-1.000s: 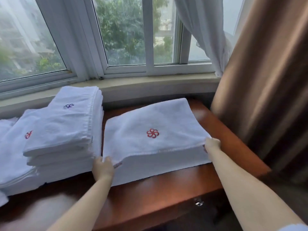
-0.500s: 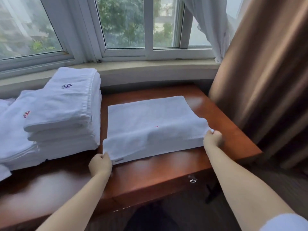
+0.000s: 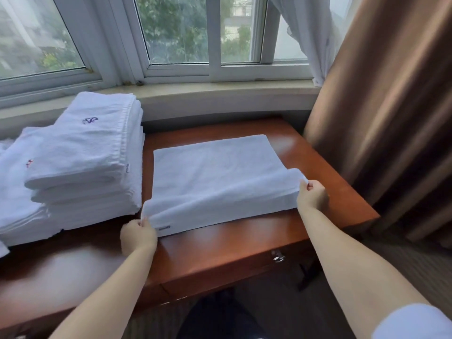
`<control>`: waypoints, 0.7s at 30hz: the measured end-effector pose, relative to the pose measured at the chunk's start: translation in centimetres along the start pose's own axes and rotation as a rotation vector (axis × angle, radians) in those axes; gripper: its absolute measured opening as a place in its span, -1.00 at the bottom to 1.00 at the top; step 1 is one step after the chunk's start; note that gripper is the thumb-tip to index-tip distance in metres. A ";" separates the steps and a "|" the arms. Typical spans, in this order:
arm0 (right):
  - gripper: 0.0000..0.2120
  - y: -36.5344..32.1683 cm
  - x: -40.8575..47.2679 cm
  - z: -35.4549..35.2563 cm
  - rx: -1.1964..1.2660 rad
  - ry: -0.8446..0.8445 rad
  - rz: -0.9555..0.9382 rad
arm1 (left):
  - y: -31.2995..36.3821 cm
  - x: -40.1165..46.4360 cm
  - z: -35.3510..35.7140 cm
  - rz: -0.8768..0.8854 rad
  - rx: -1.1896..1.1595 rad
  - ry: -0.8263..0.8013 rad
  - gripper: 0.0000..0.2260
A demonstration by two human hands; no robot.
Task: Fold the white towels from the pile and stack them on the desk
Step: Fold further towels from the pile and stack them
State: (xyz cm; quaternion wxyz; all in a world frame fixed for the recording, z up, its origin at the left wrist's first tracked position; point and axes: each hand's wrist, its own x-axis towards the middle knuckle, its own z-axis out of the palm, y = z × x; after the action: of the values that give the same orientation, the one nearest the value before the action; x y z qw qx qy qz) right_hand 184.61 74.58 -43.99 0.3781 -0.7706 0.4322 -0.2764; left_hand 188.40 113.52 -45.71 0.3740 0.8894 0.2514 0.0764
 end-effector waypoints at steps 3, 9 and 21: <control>-0.83 1.9 0.0 0.1 -0.146 -0.200 0.156 | -0.6 0.0 0.1 -0.041 0.094 -0.128 -0.61; -0.70 2.2 -1.4 -0.5 -0.183 0.037 0.185 | -0.5 0.3 0.0 -0.142 0.044 -0.066 -0.62; -0.79 -0.9 -0.2 -0.6 0.176 -0.476 0.470 | 2.5 -0.1 -0.6 -0.343 -0.283 -0.452 -0.88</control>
State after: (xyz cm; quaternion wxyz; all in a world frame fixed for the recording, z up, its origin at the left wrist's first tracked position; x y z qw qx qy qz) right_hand 184.48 74.83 -42.92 0.5867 -0.6571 0.4723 -0.0306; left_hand 189.07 112.42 -43.53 0.5480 0.7675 0.2952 -0.1532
